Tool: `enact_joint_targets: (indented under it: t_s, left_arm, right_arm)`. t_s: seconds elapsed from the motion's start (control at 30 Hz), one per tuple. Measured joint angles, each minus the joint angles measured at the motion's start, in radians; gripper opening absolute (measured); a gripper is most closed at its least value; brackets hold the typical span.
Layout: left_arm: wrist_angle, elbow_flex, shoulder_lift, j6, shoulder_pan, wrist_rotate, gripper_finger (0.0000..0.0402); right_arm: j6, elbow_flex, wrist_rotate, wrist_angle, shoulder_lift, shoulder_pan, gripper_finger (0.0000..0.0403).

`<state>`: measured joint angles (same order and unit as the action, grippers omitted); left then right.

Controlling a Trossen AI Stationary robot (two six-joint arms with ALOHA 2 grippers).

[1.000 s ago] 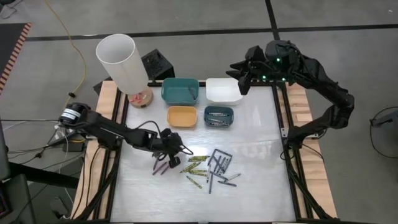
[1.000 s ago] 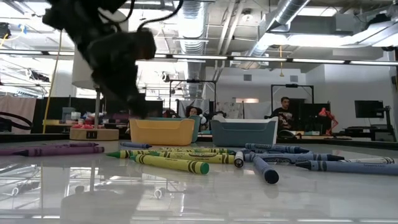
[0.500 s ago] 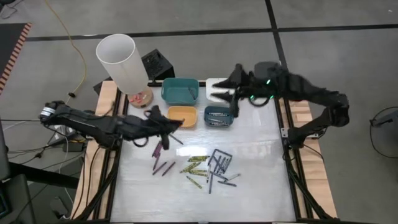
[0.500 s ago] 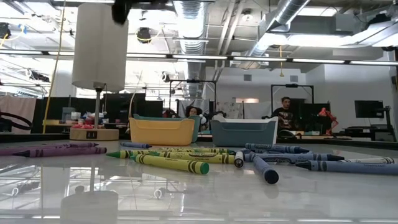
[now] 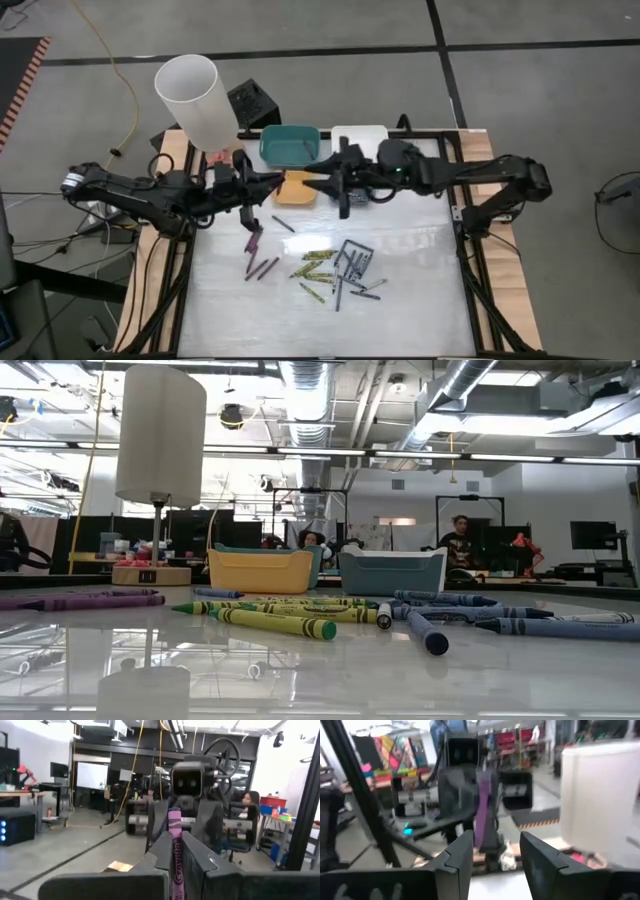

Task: Sort crayons
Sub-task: Put the violet crayon into the green bin

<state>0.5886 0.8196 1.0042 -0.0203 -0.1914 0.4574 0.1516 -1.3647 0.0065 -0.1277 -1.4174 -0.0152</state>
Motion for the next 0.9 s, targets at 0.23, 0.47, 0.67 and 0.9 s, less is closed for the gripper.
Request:
enact_joint_targets:
  t_s: [0.23,0.47,0.67,0.9]
  left_arm:
    - [0.035,0.000,0.024,0.021,0.039,-0.068,0.0004]
    - [0.041,0.000,0.029,0.024,0.039,-0.083,0.0004]
    - [0.062,0.000,0.029,0.024,0.041,-0.083,0.0004]
    - [0.085,0.000,0.071,0.058,0.049,-0.096,0.0004]
  right_arm:
    - [0.091,-0.001,-0.021,-0.075,-0.078,-0.012,0.0177]
    - [0.105,0.000,-0.019,-0.103,-0.074,-0.008,0.0231]
    - [0.105,-0.001,-0.010,-0.122,-0.092,-0.002,0.0234]
    - [0.104,0.000,-0.008,-0.147,-0.112,-0.001,0.0231]
